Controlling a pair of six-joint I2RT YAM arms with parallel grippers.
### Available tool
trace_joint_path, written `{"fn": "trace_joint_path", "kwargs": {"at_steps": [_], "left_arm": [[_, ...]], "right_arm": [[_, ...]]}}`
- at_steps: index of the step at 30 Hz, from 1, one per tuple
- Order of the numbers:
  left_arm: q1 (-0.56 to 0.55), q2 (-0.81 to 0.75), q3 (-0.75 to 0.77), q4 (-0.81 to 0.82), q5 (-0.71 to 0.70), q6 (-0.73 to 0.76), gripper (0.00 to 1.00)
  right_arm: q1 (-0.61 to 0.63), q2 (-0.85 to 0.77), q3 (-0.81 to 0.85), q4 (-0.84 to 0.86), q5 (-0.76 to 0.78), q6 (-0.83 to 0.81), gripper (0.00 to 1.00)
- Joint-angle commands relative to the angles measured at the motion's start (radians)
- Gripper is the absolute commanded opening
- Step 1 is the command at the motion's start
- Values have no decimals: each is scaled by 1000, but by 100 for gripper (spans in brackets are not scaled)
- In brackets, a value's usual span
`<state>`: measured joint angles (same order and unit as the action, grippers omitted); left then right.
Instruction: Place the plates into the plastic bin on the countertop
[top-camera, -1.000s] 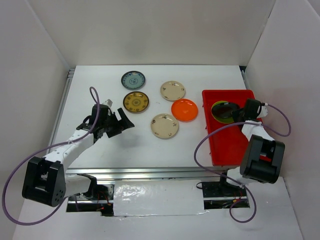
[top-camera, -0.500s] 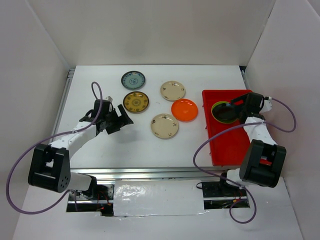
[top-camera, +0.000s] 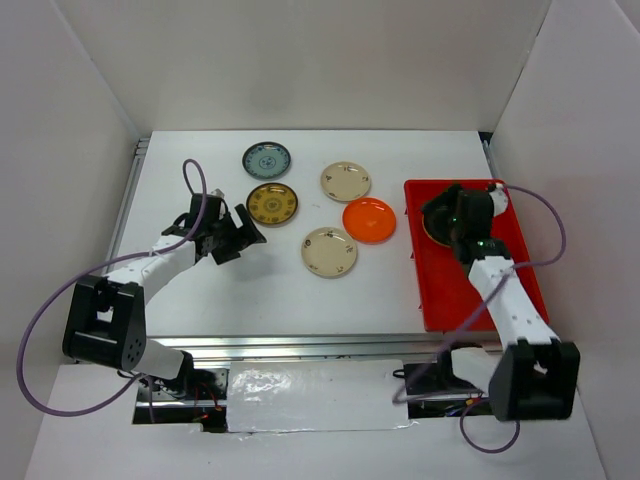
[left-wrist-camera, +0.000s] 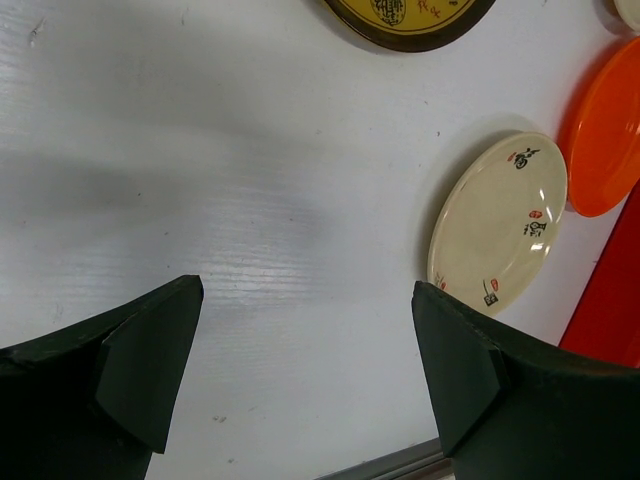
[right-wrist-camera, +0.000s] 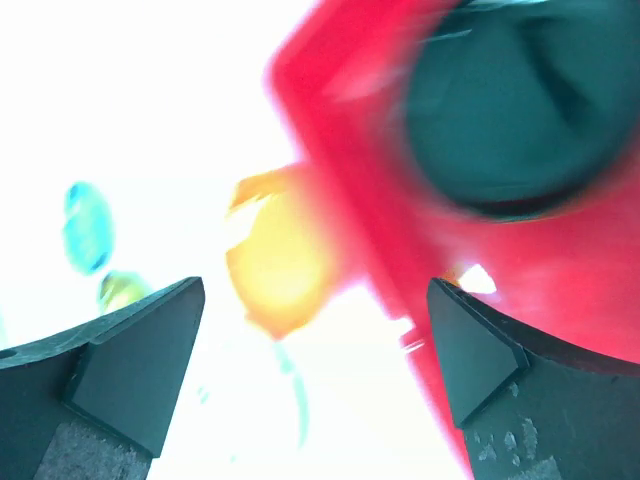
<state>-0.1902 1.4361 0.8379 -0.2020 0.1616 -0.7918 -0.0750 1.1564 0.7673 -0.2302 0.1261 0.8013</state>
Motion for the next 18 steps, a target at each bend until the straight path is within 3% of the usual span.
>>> {"fn": "trace_joint_path", "kwargs": {"at_steps": [1, 4, 7, 12, 18], "left_arm": [[2, -32, 12, 27, -2, -17, 99], [-2, -46, -5, 41, 3, -30, 99], [-6, -72, -11, 26, -11, -43, 99], [-8, -155, -13, -20, -27, -38, 99], [-8, -223, 15, -89, -13, 12, 99]], "right_arm": [[221, -138, 59, -3, 90, -69, 100], [401, -150, 92, -47, 154, -76, 100], [504, -101, 56, -24, 112, -36, 100], [607, 113, -16, 121, 44, 50, 96], [646, 354, -31, 272, -6, 154, 90]]}}
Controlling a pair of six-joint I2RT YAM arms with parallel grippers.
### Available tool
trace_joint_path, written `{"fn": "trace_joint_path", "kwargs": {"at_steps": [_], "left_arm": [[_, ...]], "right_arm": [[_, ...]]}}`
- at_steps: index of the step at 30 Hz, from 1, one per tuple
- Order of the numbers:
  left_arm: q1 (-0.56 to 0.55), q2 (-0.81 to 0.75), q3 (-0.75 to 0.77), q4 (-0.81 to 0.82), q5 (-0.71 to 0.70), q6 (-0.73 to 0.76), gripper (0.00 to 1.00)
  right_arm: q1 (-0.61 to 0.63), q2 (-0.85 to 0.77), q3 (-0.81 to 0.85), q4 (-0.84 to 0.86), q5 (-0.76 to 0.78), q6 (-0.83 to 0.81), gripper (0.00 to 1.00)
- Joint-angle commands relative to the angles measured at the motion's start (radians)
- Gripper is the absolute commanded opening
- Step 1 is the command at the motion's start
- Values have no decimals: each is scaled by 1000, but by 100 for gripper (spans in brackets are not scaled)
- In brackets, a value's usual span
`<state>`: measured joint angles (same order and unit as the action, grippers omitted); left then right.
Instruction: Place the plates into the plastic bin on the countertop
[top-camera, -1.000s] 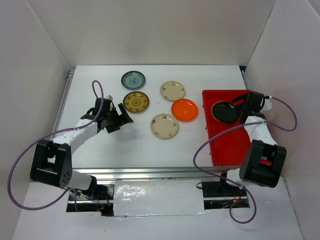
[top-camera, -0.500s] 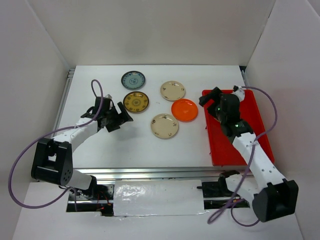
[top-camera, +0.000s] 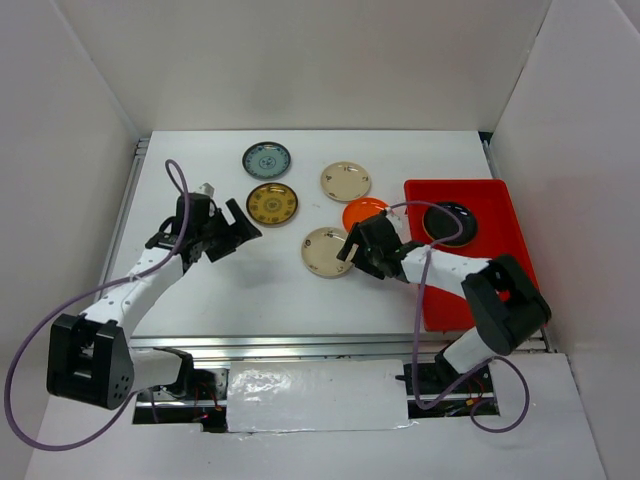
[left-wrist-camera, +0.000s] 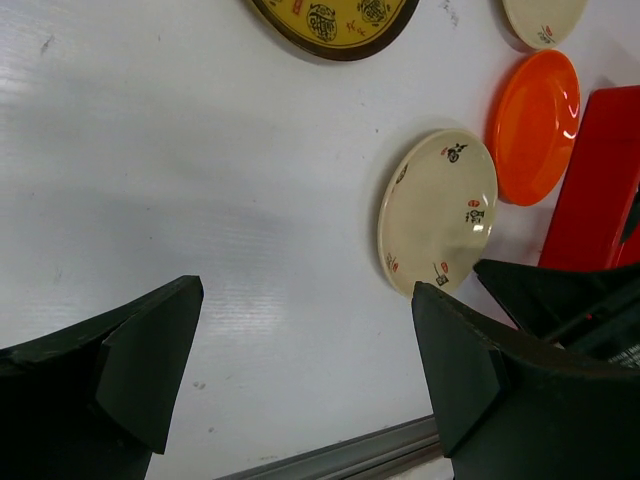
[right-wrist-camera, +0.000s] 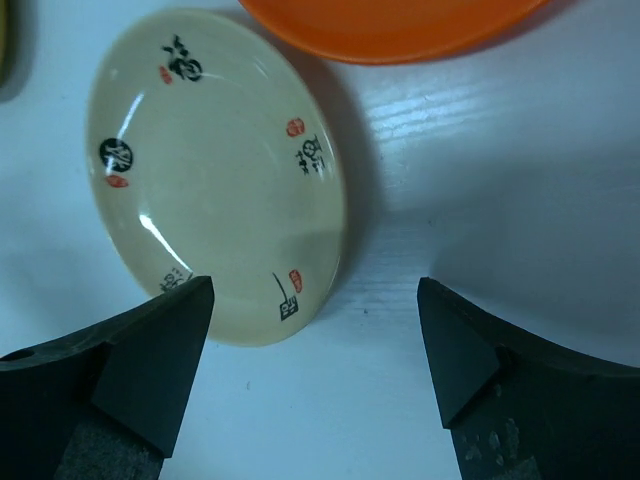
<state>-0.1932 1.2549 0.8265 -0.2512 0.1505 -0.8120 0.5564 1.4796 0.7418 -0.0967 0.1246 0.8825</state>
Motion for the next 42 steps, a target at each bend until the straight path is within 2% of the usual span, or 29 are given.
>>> {"fn": "trace_joint_path", "kwargs": {"at_steps": [1, 5, 8, 10, 11, 12, 13, 14, 15, 27, 31, 37, 41, 42], "left_arm": [[-2, -49, 31, -54, -6, 40, 99], [6, -80, 34, -85, -17, 66, 99], [12, -94, 30, -89, -8, 74, 99], [20, -97, 26, -95, -8, 77, 99], [24, -101, 25, -95, -6, 82, 99], [29, -103, 25, -99, -5, 86, 99], [40, -104, 22, -99, 1, 86, 99], [44, -106, 20, -99, 7, 89, 99], [54, -109, 20, -102, 8, 91, 99], [74, -137, 14, -111, 14, 96, 99], [75, -143, 14, -115, 4, 96, 99], [83, -164, -3, -109, -12, 83, 99], [87, -166, -7, -108, -3, 82, 99], [89, -164, -6, -105, 0, 82, 99]], "right_arm": [[20, 42, -9, 165, -2, 82, 90], [28, 123, 2, 206, -23, 110, 79], [28, 156, -7, 239, -31, 140, 55], [27, 163, -21, 252, -34, 153, 49], [27, 160, -21, 250, -26, 165, 40], [30, 157, -27, 250, -23, 171, 35], [31, 154, -30, 250, -20, 174, 24], [33, 148, -33, 247, -7, 187, 2], [43, 133, -38, 242, 3, 190, 0], [69, 105, 27, 227, -19, 184, 0], [68, 45, -31, 324, -72, 214, 0], [-4, -129, -90, 348, -164, 207, 0], [-88, -272, -85, 247, -172, 170, 0], [-152, -303, -91, 194, -152, 168, 0]]}}
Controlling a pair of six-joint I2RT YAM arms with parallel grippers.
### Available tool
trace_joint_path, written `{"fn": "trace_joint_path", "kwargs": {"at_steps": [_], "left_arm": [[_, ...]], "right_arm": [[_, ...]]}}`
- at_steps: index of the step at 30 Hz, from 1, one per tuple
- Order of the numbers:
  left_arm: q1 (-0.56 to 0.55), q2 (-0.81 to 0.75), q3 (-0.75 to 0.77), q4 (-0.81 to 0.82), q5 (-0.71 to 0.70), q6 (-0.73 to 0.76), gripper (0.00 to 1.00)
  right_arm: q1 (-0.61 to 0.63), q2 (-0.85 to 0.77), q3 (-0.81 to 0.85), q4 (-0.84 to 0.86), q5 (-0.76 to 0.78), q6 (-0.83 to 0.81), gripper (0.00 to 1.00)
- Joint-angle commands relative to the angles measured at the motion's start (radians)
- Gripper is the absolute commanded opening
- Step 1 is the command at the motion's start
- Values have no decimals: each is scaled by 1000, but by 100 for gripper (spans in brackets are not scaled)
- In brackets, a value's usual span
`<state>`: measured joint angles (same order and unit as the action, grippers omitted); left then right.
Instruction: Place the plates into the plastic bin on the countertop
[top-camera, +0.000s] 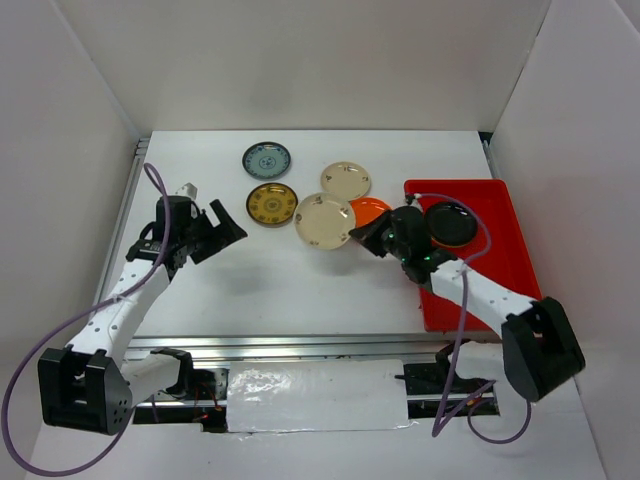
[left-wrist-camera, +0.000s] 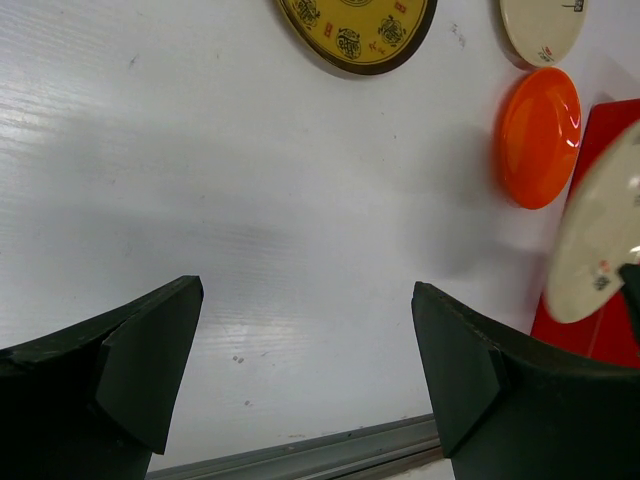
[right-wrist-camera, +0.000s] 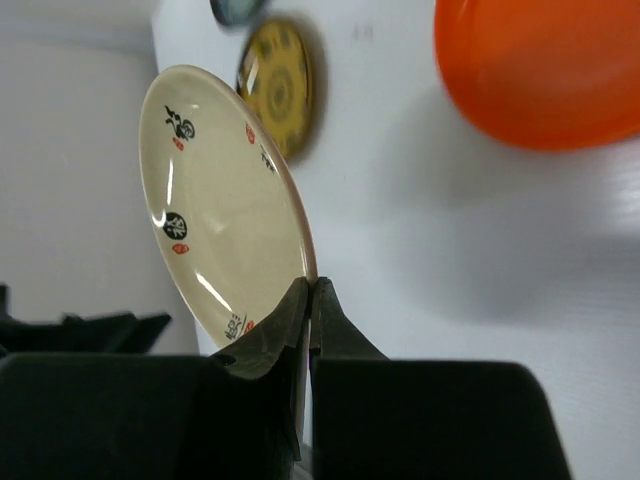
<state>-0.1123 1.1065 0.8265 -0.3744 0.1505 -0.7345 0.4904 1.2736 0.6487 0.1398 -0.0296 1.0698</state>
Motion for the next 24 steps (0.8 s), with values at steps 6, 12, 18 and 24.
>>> {"fn": "trace_joint_path", "kwargs": {"at_steps": [6, 12, 18, 24], "left_arm": [[11, -14, -9, 26, 14, 9, 99], [11, 12, -6, 43, 34, 18, 99], [11, 39, -9, 54, 57, 32, 99], [13, 53, -12, 58, 55, 35, 99]], "right_arm": [[-445, -243, -30, -193, 26, -80, 0], [-855, -218, -31, -187, -19, -93, 0], [-974, -56, 8, -146, -79, -128, 0], [-974, 24, 38, -144, -98, -140, 3]]}}
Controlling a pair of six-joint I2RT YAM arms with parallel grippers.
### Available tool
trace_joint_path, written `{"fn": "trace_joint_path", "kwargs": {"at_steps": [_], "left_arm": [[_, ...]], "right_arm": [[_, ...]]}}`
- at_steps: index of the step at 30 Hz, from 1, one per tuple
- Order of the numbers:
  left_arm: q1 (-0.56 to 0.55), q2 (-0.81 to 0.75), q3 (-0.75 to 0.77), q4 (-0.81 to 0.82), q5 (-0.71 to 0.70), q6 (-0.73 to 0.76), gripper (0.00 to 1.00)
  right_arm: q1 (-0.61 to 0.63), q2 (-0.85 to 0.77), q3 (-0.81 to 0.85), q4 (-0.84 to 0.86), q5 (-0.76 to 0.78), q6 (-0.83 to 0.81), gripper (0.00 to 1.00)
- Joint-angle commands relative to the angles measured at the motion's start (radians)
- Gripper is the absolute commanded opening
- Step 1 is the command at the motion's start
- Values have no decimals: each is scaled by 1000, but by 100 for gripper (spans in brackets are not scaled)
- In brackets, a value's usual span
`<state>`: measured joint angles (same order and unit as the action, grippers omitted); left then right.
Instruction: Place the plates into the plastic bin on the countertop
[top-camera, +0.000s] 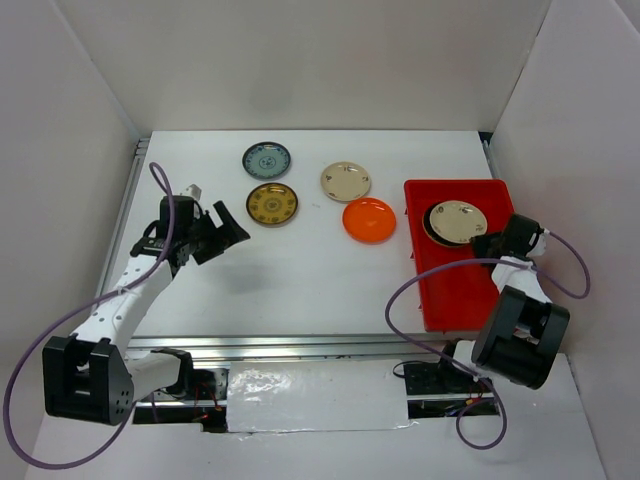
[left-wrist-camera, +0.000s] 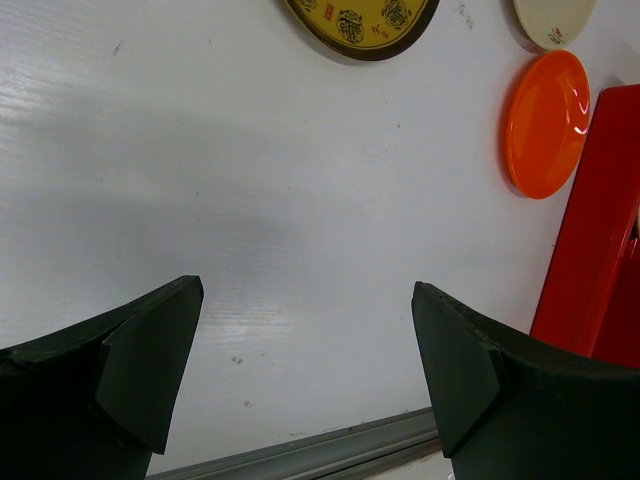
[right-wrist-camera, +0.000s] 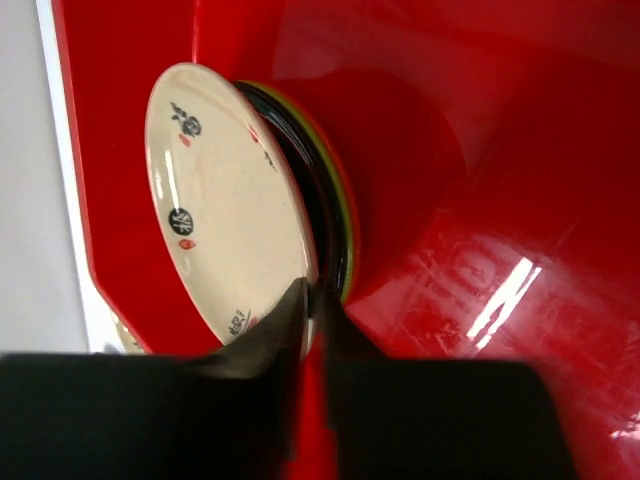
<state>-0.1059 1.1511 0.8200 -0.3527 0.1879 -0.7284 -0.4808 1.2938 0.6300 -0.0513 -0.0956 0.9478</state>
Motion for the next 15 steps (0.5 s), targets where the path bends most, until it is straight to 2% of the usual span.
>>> {"fn": "trace_joint_path", "kwargs": {"at_steps": [1, 2, 3, 4, 6, 8, 12, 15], "left_arm": [[6, 10, -5, 38, 19, 29, 99], [6, 12, -5, 43, 25, 30, 99], [6, 16, -4, 44, 28, 32, 99], [5, 19, -4, 49, 33, 32, 99], [5, 27, 1, 49, 33, 30, 99], [5, 38, 4, 46, 16, 20, 99], [5, 91, -13, 107, -42, -51, 99], [6, 177, -21, 197, -36, -86, 99]], "right_arm": [[-2, 5, 62, 47, -35, -20, 30], [-1, -1, 62, 47, -50, -23, 52], [-1, -10, 56, 82, -68, -24, 68], [-1, -22, 48, 117, -91, -20, 99], [4, -92, 43, 107, -115, -24, 100], [27, -143, 86, -20, 9, -32, 100], [77, -221, 140, -226, 92, -34, 100], [126, -333, 84, -214, 62, -20, 100]]}}
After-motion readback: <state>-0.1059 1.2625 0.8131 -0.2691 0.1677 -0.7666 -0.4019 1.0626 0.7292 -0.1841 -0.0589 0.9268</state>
